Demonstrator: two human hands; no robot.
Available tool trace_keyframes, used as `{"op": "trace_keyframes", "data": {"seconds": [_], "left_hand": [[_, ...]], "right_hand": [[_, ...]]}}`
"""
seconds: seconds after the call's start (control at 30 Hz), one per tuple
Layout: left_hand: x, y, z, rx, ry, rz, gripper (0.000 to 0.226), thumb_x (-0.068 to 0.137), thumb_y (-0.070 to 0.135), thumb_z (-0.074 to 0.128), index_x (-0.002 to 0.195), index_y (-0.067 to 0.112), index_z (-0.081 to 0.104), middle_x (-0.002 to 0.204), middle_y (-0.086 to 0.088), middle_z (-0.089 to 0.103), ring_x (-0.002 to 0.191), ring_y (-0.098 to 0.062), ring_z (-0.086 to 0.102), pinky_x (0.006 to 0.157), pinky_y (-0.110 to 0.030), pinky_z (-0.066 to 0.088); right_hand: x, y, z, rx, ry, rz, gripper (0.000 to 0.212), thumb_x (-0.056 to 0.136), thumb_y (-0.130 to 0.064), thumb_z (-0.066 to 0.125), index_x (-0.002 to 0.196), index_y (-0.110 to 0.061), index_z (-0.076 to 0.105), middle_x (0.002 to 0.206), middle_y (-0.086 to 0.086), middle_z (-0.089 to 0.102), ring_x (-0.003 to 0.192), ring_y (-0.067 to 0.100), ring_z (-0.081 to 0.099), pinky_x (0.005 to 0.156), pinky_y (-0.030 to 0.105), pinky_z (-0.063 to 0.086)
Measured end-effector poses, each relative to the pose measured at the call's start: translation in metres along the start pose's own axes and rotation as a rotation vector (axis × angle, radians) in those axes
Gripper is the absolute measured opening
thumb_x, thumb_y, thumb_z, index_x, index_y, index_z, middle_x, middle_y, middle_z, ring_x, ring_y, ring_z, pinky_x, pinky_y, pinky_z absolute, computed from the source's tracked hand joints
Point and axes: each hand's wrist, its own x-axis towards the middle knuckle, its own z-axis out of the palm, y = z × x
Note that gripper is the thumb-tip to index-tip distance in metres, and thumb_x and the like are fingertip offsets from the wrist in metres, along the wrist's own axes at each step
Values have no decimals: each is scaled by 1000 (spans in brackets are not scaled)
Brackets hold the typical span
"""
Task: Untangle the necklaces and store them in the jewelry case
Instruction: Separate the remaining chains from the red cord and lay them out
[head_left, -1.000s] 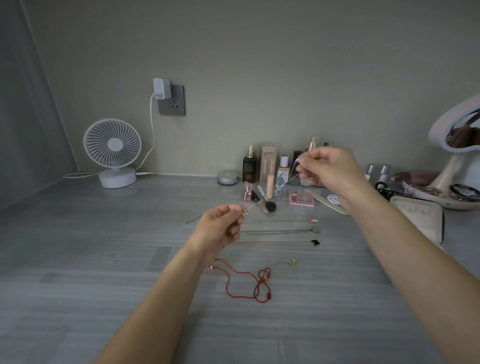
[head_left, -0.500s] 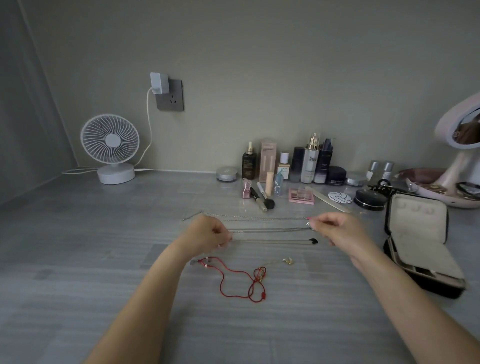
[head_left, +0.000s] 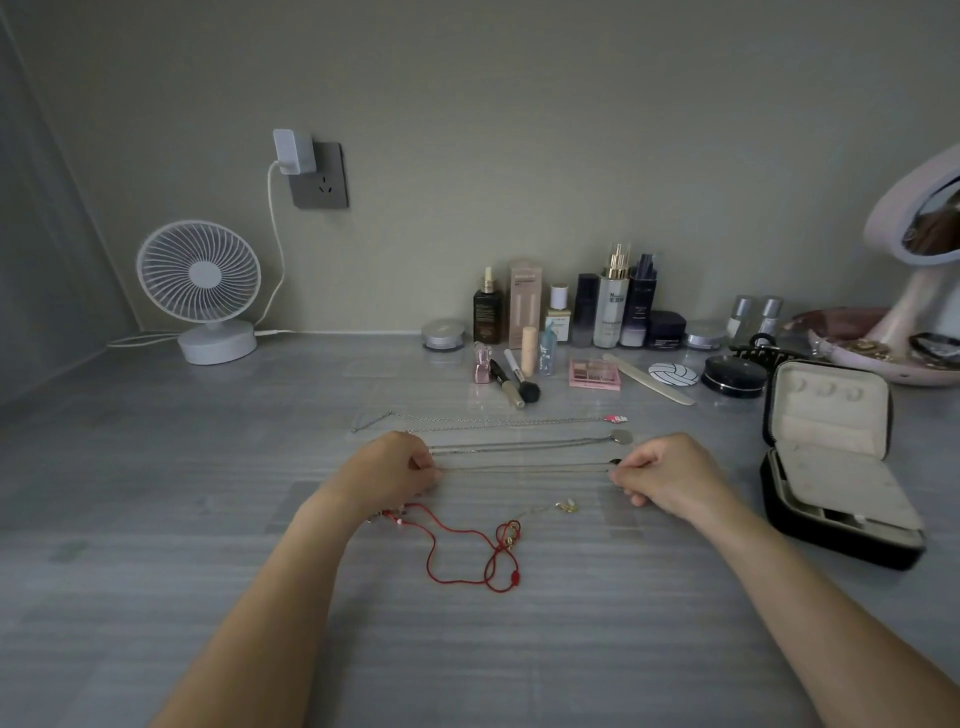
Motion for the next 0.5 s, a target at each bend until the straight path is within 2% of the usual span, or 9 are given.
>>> {"op": "trace_keyframes", "data": {"seconds": [0.1, 0.23, 0.3, 0.4, 0.5], "left_hand": [[0, 1, 0, 23, 13, 11, 12, 87, 24, 59, 86, 13, 64, 72, 10, 51, 68, -10, 49, 56, -15, 36], [0, 1, 0, 55, 19, 12, 9, 87, 22, 56, 82, 16, 61, 71, 9, 52, 63, -10, 50, 55, -18, 38], [0, 1, 0, 58, 22, 4, 8, 86, 22, 58, 79, 17, 59, 70, 10, 51, 59, -7, 49, 54, -19, 39], [0, -1, 0, 49, 22, -16, 9, 83, 22, 61, 75, 19, 59, 69, 7, 55, 59, -11, 53, 56, -24, 44], [1, -4, -1, 45, 22, -33, 4, 82, 19, 61, 80, 17, 62, 73, 3, 59, 66, -16, 56, 60, -25, 45]], "right_hand": [[0, 0, -1, -48, 23, -1, 14, 76, -25, 71, 63, -20, 67, 50, -5, 65, 41, 0, 54, 42, 13, 36], [-1, 2, 1, -98, 50, -19, 11, 77, -22, 68, 67, -17, 69, 51, -1, 66, 30, -3, 48, 33, 7, 30], [0, 3, 1, -136, 67, -40, 10, 76, -19, 68, 67, -16, 69, 53, 2, 67, 34, -2, 52, 34, 6, 31], [0, 6, 0, -188, 94, -62, 8, 76, -18, 67, 68, -16, 68, 56, 4, 68, 49, 10, 62, 38, 10, 34], [1, 9, -1, -234, 113, -67, 11, 75, -21, 68, 65, -18, 65, 56, 1, 65, 62, 18, 66, 55, 21, 46]]}}
